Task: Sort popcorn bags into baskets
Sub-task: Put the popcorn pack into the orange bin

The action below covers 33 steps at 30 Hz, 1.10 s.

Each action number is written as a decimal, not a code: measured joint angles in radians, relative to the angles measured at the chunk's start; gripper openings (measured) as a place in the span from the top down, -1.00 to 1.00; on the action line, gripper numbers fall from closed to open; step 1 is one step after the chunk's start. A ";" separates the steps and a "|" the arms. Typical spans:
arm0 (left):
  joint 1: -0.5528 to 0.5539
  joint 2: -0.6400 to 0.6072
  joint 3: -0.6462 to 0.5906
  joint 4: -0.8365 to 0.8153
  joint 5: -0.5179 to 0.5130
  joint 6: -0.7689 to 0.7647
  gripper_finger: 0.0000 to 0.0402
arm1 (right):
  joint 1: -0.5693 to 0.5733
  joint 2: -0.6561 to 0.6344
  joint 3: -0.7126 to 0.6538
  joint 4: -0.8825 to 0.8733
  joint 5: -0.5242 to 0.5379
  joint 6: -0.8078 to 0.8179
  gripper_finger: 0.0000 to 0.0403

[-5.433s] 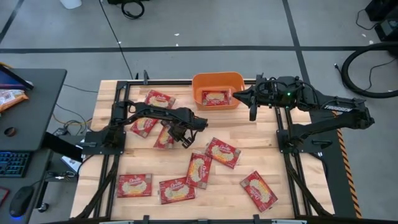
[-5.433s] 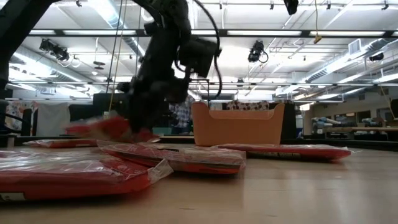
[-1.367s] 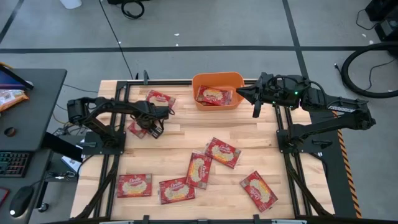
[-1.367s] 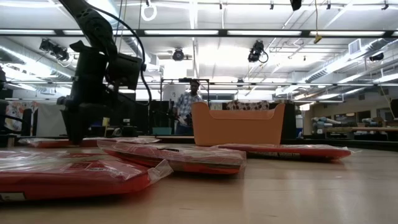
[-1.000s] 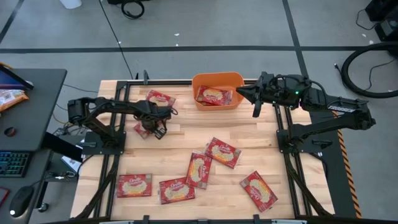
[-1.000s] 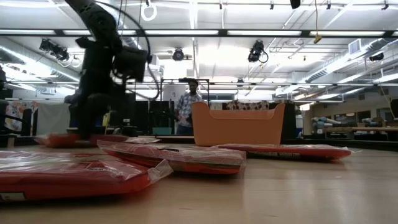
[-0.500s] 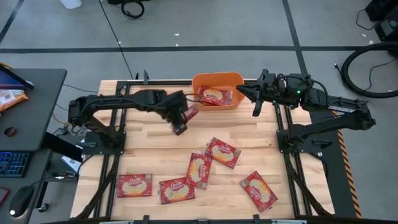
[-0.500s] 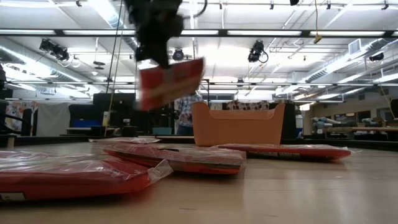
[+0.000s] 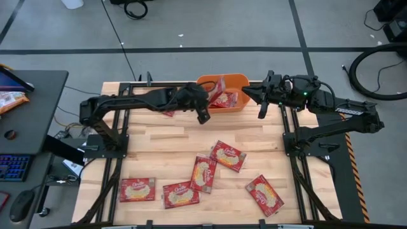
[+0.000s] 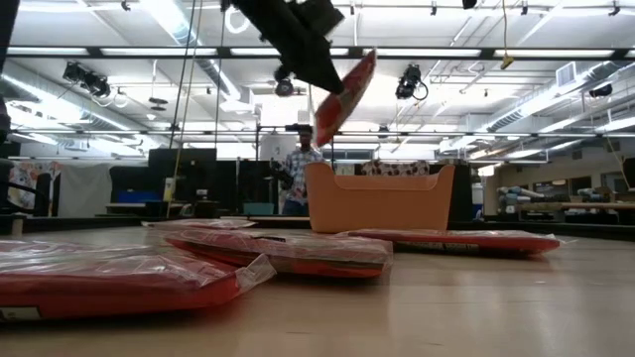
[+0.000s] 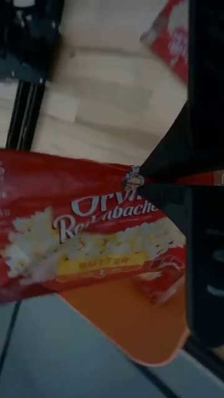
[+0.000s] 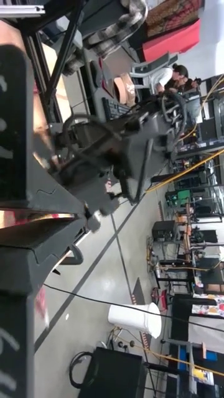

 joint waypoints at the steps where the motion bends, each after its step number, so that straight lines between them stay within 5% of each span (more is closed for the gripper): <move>1: 0.005 0.017 0.000 0.021 0.000 0.014 0.94 | 0.000 0.000 0.000 0.000 0.000 0.005 0.85; 14: 0.079 0.193 0.000 0.241 -0.045 0.105 0.91 | 0.023 0.001 0.000 -0.028 -0.011 0.045 0.85; 33: 0.116 0.216 0.000 0.229 -0.110 0.162 0.70 | 0.033 0.001 0.000 -0.037 -0.010 0.045 0.88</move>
